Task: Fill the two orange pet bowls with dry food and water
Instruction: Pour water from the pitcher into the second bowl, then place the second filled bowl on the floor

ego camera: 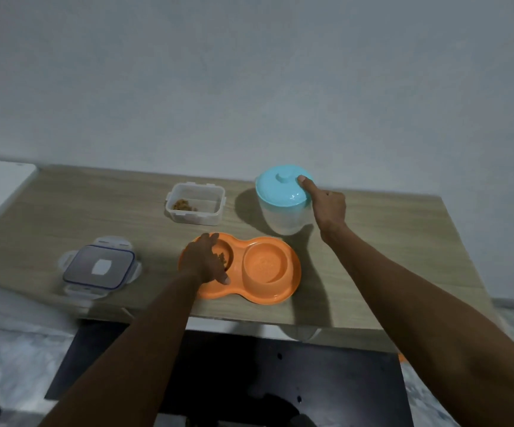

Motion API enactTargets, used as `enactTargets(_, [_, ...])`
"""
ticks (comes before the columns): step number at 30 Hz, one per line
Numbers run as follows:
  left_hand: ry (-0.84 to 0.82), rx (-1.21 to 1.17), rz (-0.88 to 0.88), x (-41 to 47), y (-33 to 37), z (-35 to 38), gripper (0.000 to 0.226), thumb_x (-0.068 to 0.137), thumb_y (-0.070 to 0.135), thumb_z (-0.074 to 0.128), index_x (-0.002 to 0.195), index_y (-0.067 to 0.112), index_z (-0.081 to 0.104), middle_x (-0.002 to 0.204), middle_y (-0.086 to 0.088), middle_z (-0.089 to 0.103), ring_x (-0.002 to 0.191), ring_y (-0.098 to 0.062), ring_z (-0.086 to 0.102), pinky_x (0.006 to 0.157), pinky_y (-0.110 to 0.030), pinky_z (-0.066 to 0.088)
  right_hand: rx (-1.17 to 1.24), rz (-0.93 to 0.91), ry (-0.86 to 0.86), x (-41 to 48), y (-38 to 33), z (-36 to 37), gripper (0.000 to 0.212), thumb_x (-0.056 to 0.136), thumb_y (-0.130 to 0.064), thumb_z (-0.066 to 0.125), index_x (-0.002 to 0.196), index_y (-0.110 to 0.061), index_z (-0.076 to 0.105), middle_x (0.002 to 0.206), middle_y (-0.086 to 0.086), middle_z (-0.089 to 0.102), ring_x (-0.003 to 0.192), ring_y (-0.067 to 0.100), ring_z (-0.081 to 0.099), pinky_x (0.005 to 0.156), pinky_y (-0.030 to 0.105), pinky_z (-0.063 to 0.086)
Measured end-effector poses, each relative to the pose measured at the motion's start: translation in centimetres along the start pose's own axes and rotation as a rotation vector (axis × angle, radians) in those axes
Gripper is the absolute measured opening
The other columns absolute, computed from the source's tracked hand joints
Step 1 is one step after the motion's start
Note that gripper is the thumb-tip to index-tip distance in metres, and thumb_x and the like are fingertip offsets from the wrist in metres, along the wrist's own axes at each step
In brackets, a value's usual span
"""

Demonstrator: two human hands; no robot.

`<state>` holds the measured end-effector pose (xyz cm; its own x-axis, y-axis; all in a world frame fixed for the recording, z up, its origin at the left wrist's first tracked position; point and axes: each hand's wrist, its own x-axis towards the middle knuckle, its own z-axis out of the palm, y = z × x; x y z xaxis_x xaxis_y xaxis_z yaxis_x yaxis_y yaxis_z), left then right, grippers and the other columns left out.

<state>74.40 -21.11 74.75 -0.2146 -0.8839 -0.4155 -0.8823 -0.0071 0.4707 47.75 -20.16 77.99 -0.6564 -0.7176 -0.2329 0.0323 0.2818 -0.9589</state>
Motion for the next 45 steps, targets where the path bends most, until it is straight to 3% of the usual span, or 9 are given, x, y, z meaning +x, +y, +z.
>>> enactTargets(5, [-0.007, 0.043, -0.008, 0.5, -0.1, 0.2, 0.122, 0.051, 0.020, 0.093, 0.154, 0.020, 0.028, 0.161, -0.005, 0.023, 0.146, -0.028, 0.025, 0.115, -0.040, 0.028, 0.080, 0.064, -0.025, 1.8, 1.5, 0.8, 0.051, 0.074, -0.052, 0.084, 0.077, -0.003, 0.071, 0.073, 0.003, 0.065, 0.065, 0.016, 0.057, 0.060, 0.032, 0.045])
enactTargets(9, [0.012, 0.006, -0.021, 0.5, -0.2, 0.1, 0.122, 0.048, 0.019, 0.095, 0.152, 0.020, 0.031, 0.159, -0.004, 0.028, 0.144, -0.028, 0.030, 0.115, -0.040, 0.030, 0.059, 0.024, -0.075, 2.3, 1.8, 0.7, 0.071, 0.076, -0.059, 0.079, 0.090, 0.011, 0.070, 0.078, 0.007, 0.067, 0.069, 0.017, 0.059, 0.061, 0.032, 0.046])
enactTargets(13, [0.011, 0.011, -0.023, 0.5, -0.2, 0.2, 0.122, 0.046, 0.019, 0.095, 0.151, 0.021, 0.033, 0.158, -0.004, 0.032, 0.143, -0.028, 0.033, 0.113, -0.041, 0.032, 0.002, -0.004, -0.065, 1.8, 2.0, 0.8, 0.063, 0.076, -0.071, 0.069, 0.083, -0.010, 0.058, 0.084, 0.004, 0.061, 0.077, 0.018, 0.057, 0.069, 0.035, 0.047])
enactTargets(19, [-0.005, 0.075, 0.002, 0.3, -0.1, 0.2, 0.121, 0.052, 0.022, 0.093, 0.153, 0.021, 0.028, 0.160, -0.003, 0.026, 0.145, -0.030, 0.027, 0.115, -0.043, 0.029, 0.057, 0.072, 0.145, -2.5, 6.1, 1.0, 0.072, 0.077, -0.080, 0.054, 0.124, -0.026, 0.046, 0.114, -0.002, 0.059, 0.113, 0.024, 0.059, 0.098, 0.047, 0.050])
enactTargets(23, [-0.004, 0.006, 0.009, 0.3, -0.3, 0.1, 0.122, 0.048, 0.019, 0.094, 0.152, 0.016, 0.030, 0.159, -0.006, 0.029, 0.144, -0.031, 0.030, 0.114, -0.044, 0.032, -0.111, 0.082, 0.088, -6.5, 9.6, 0.4, 0.057, 0.094, -0.058, 0.055, 0.136, -0.019, 0.047, 0.133, 0.007, 0.057, 0.120, 0.028, 0.056, 0.104, 0.045, 0.046])
enactTargets(31, [0.054, -0.015, 0.044, -1.0, -0.8, 0.3, 0.121, 0.052, 0.031, 0.094, 0.153, 0.016, 0.029, 0.160, -0.005, 0.027, 0.145, -0.028, 0.027, 0.115, -0.042, 0.031, -0.495, 0.041, 0.041, -10.0, 14.0, 1.0, 0.070, 0.083, -0.075, 0.036, 0.109, -0.020, 0.070, 0.105, 0.010, 0.068, 0.094, 0.028, 0.065, 0.089, 0.049, 0.055])
enactTargets(36, [0.273, -0.246, 0.001, -2.2, -3.3, 0.2, 0.077, 0.075, 0.053, 0.071, 0.141, 0.021, 0.049, 0.144, -0.005, 0.050, 0.135, -0.027, 0.043, 0.109, -0.046, 0.037, -0.476, 0.112, 0.093, -11.3, 13.9, 1.9, 0.071, 0.076, -0.075, 0.039, 0.110, -0.020, 0.069, 0.110, 0.010, 0.067, 0.095, 0.029, 0.066, 0.089, 0.051, 0.056])
enactTargets(40, [0.362, -0.294, -0.022, -2.9, -5.5, -0.1, 0.032, 0.088, 0.035, 0.061, 0.111, 0.014, 0.069, 0.107, -0.008, 0.069, 0.105, -0.031, 0.063, 0.084, -0.033, 0.046, -0.425, 0.119, 0.146, -12.9, 11.9, 2.3, 0.042, 0.094, -0.051, 0.057, 0.099, -0.013, 0.072, 0.099, 0.011, 0.071, 0.089, 0.028, 0.066, 0.080, 0.041, 0.053])
enactTargets(45, [0.326, -0.326, -0.072, -3.4, -5.2, -0.9, 0.035, 0.092, 0.029, 0.059, 0.119, 0.010, 0.070, 0.119, -0.012, 0.069, 0.110, -0.030, 0.061, 0.086, -0.032, 0.044, -0.335, 0.150, 0.147, -13.2, 11.1, 2.1, 0.030, 0.098, -0.033, 0.063, 0.104, -0.006, 0.073, 0.090, 0.007, 0.065, 0.090, 0.026, 0.060, 0.077, 0.033, 0.039])
